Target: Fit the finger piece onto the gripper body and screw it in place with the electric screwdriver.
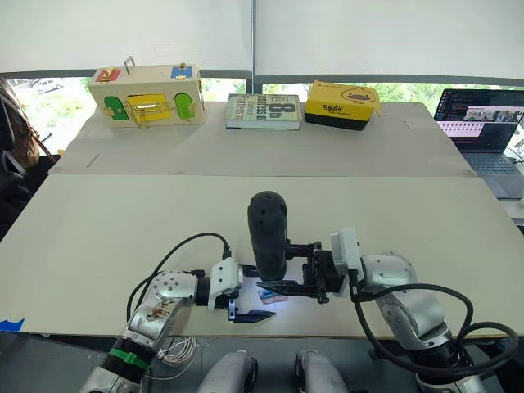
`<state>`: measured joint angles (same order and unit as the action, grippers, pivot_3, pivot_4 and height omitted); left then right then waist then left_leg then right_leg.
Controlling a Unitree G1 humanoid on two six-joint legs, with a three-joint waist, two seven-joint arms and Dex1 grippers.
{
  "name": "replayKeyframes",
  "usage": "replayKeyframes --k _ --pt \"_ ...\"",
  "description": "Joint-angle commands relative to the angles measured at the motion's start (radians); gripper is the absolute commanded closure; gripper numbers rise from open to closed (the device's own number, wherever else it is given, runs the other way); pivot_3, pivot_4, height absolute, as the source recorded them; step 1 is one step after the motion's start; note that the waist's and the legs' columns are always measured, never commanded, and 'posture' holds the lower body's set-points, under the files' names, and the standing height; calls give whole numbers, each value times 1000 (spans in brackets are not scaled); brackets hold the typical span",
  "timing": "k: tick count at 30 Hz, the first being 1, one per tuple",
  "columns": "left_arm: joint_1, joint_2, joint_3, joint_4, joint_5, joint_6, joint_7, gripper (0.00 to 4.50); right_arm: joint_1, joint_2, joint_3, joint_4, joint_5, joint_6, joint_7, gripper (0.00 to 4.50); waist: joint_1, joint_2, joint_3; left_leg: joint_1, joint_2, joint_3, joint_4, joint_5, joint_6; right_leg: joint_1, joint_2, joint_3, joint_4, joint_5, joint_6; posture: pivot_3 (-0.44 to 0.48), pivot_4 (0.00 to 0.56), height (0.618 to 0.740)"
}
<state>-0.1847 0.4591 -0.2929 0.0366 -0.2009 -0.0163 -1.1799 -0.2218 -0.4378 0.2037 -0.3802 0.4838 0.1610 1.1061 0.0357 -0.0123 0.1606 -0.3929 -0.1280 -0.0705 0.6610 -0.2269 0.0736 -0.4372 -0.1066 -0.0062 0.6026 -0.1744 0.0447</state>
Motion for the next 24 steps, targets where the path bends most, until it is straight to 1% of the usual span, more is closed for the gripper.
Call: replayKeyframes --k 1,24 --pt "17 6 -26 17 12 15 -3 10 -6 2 -12 -27 15 -24 -4 2598 0 0 0 0 0 0 0 0 0 0 0 0 0 0 0 0 150 740" --pt "23 6 -26 7 10 23 3 10 -8 4 -1 -16 13 -16 -14 2598 0 0 0 0 0 0 0 0 0 0 0 0 0 0 0 0 150 740"
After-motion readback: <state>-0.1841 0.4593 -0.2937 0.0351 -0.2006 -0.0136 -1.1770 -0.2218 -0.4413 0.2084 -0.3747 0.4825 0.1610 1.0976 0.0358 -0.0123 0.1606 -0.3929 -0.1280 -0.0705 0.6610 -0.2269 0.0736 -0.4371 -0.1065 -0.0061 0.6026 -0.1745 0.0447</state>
